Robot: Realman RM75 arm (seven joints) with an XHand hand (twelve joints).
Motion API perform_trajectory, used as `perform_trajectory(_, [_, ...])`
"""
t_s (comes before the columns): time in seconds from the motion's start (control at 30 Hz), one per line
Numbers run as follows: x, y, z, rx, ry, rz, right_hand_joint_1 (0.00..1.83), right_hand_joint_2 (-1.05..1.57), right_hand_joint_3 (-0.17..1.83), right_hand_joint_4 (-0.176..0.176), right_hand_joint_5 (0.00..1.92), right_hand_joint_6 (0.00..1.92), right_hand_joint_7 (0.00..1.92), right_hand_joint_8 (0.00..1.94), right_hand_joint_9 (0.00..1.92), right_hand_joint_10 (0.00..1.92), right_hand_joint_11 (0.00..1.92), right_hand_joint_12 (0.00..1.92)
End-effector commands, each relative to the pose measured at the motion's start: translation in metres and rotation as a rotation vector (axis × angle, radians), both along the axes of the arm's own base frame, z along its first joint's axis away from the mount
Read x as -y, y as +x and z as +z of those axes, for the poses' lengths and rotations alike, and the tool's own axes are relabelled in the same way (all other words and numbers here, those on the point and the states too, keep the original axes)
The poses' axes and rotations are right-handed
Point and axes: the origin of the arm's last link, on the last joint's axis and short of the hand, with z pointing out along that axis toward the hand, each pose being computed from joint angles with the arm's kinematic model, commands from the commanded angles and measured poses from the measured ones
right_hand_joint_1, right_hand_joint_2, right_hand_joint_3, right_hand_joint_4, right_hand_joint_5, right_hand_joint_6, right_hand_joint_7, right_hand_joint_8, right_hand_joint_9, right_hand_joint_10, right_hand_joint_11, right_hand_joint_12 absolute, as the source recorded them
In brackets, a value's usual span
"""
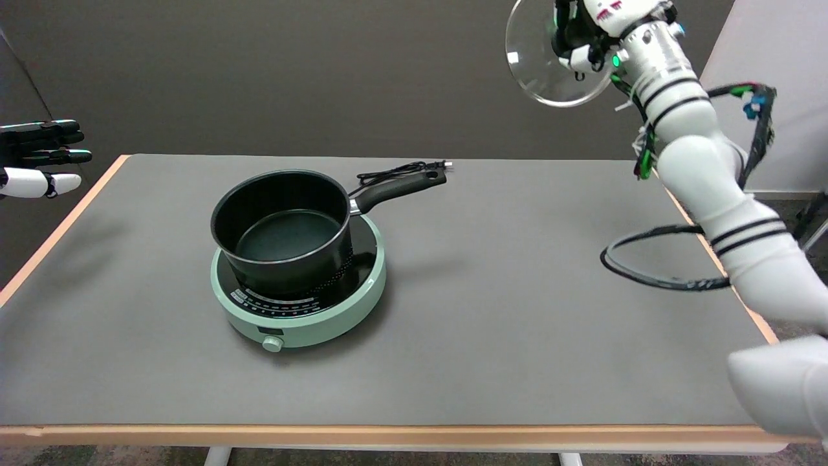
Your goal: Place the pot lid onto the table.
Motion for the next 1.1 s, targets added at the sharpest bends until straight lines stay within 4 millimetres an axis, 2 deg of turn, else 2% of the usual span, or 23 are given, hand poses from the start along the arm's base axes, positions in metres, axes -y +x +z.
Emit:
perform_trajectory(0.03, [-0.057,-0.044,0.023,0.250,-0.050,0.079,1.39,0.74,0.70,0.176,0.73,1.29,1.02,1.15,0.95,1.33,0.84,1.24])
perform_trajectory(0.63, [-0.056,-0.091,0.036,0.628,0.011,0.034,1.38,0.75,0.69,0.176,0.74,1.29,1.02,1.15,0.94,1.35,0.83,1.28])
perform_trajectory(0.9, [-0.055,-0.092,0.043,0.667,0.000,0.046,1.38,0.75,0.68,0.176,0.74,1.28,1.02,1.15,0.94,1.35,0.83,1.30])
perform_trajectory(1.1, [-0.045,-0.093,0.043,0.677,0.026,0.006,1.38,0.76,0.68,0.176,0.74,1.28,1.02,1.14,0.94,1.35,0.83,1.30])
